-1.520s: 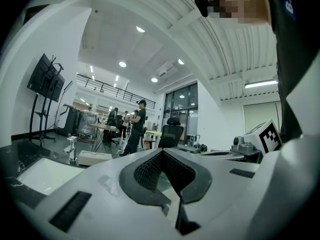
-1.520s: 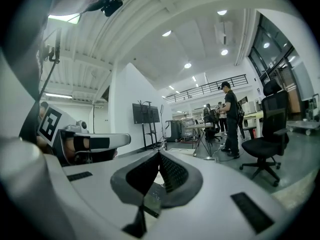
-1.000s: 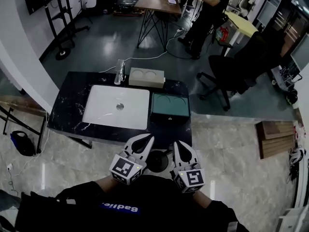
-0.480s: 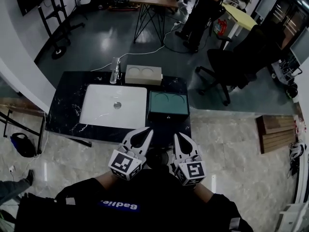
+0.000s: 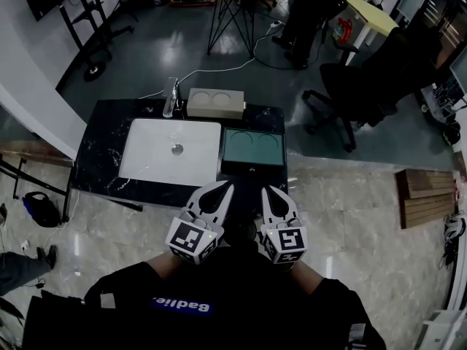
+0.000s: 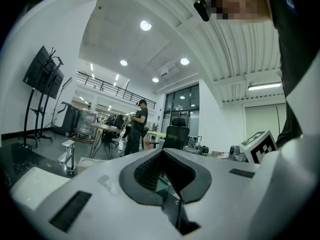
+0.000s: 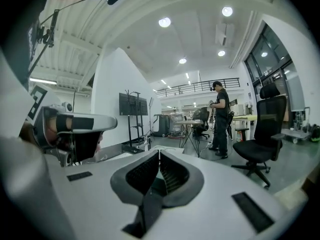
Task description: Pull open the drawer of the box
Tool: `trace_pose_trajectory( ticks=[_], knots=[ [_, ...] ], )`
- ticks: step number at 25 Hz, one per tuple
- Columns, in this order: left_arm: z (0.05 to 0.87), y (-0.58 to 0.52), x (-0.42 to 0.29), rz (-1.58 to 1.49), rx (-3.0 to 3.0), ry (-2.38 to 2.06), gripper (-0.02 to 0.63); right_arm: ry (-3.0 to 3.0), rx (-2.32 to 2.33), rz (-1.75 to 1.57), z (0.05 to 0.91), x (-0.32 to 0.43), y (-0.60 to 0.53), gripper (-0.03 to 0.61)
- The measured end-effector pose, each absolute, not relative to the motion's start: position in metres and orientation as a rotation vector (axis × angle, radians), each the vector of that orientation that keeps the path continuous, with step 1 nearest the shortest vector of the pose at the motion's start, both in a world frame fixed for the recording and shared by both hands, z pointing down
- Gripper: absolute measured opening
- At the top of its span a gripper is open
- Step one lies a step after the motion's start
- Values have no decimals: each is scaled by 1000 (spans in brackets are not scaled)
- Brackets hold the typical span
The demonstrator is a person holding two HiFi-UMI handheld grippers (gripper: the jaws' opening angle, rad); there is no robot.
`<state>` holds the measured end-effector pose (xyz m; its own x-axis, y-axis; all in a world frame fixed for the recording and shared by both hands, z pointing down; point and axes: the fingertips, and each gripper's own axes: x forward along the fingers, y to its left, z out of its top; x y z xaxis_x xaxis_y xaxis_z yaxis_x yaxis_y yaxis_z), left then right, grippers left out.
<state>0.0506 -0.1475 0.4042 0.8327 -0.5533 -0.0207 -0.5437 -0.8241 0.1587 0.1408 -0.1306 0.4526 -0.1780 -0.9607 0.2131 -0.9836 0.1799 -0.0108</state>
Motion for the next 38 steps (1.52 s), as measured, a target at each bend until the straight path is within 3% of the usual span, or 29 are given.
trace_pose_trajectory(
  ticks=[35, 38],
  knots=[
    [402, -147, 36, -65, 2847, -965, -12, -2227, 1707, 417, 542, 132, -171, 6],
    [400, -150, 34, -70, 2849, -970, -12, -2223, 1695, 428, 547, 130, -176, 40]
  ],
)
